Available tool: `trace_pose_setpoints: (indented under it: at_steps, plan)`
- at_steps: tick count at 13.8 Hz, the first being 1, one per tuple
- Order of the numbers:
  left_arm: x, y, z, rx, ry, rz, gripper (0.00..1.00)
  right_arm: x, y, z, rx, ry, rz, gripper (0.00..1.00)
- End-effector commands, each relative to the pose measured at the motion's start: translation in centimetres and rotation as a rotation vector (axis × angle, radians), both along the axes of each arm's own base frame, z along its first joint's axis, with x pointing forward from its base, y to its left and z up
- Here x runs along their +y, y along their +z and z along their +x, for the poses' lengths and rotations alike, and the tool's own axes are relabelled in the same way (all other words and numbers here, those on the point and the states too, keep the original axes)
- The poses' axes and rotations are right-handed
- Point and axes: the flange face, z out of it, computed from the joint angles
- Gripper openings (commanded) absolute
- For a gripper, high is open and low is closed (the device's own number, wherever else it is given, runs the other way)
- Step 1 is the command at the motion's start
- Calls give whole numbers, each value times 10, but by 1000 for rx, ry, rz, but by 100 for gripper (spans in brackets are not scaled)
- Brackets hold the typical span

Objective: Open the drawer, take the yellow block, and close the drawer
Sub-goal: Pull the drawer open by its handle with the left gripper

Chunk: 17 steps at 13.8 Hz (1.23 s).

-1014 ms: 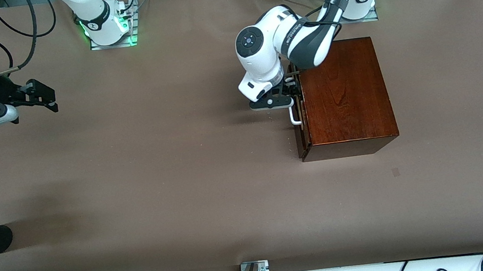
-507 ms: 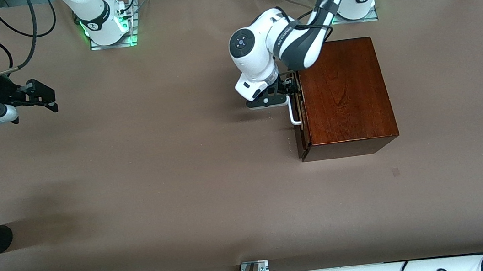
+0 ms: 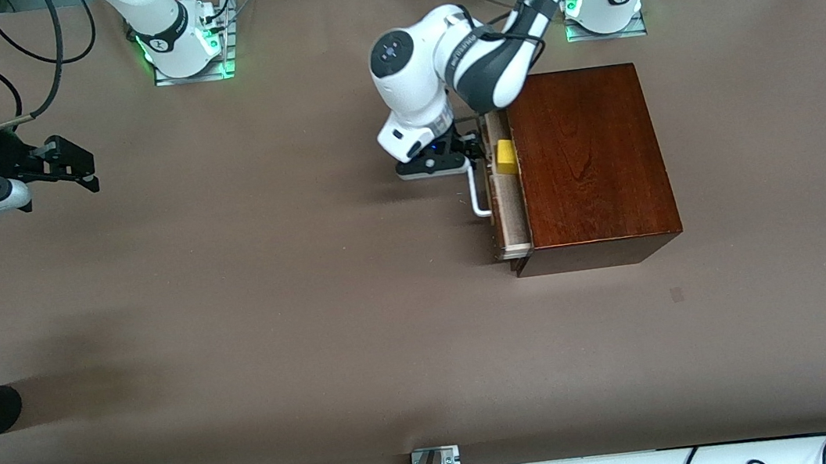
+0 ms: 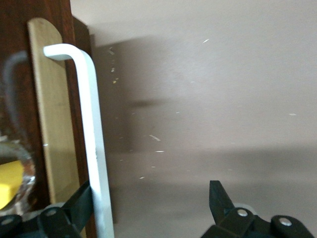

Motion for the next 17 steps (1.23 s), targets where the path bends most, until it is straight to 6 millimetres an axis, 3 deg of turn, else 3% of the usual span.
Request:
trace_pose_setpoints:
  at_steps: [1, 8, 11, 13, 17]
  plan:
    - [-33, 2, -2, 11, 31, -62, 100, 0, 5, 1, -4, -12, -7, 100]
    - [-51, -6, -14, 8, 14, -100, 100, 2, 4, 1, 0, -5, -12, 100]
    - [-56, 17, -12, 0, 24, -132, 100, 2, 6, 1, 1, -7, -6, 100]
    - [-56, 20, -11, 0, 28, -136, 100, 2, 7, 0, -2, -2, 5, 100]
    - [-55, 21, -11, 3, 19, -131, 100, 29, 10, 0, -23, 57, -9, 100]
